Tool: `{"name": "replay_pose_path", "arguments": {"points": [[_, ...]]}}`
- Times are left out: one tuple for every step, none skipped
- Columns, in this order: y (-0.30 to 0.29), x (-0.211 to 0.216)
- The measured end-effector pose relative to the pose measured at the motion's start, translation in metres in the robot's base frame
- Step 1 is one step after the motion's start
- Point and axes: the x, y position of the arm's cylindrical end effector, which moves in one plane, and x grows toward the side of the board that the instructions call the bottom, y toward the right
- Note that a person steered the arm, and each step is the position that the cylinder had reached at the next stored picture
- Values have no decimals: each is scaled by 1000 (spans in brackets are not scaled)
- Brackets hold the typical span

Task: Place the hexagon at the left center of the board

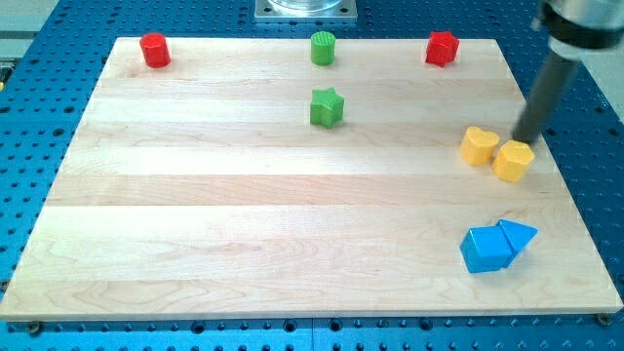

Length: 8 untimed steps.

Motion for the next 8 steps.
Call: {"name": "replay_pose_path", "arguments": {"points": [[-18, 11], [-113, 33], [-102, 39], [-131, 52], [-240, 54], [-243, 54], [-240, 99], [-342, 129]]}}
